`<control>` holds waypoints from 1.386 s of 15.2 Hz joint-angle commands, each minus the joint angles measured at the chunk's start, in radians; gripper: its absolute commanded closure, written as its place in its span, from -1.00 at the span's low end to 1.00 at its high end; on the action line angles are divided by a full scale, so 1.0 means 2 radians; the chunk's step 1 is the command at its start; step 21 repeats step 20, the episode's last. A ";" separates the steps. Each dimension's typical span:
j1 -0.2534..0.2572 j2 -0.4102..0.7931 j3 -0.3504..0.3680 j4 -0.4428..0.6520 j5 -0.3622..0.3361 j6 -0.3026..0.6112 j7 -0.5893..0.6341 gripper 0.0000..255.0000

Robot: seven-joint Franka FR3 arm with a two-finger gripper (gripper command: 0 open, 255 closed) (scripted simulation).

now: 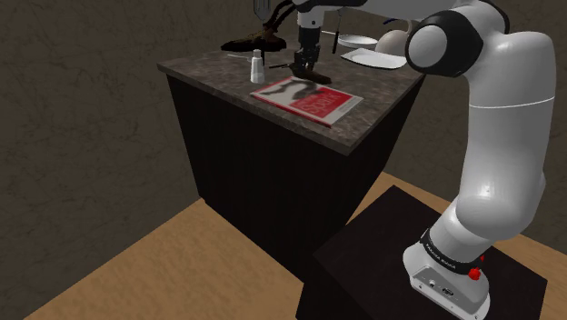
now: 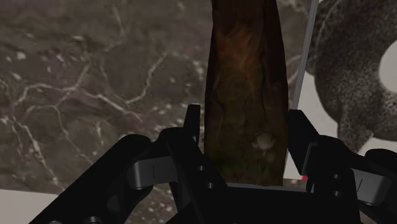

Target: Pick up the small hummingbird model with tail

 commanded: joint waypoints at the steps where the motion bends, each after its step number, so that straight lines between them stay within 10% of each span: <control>1: -0.001 0.001 0.000 0.000 0.000 -0.001 0.000 1.00; 21: -0.017 0.072 0.001 0.219 0.009 -0.150 -0.001 1.00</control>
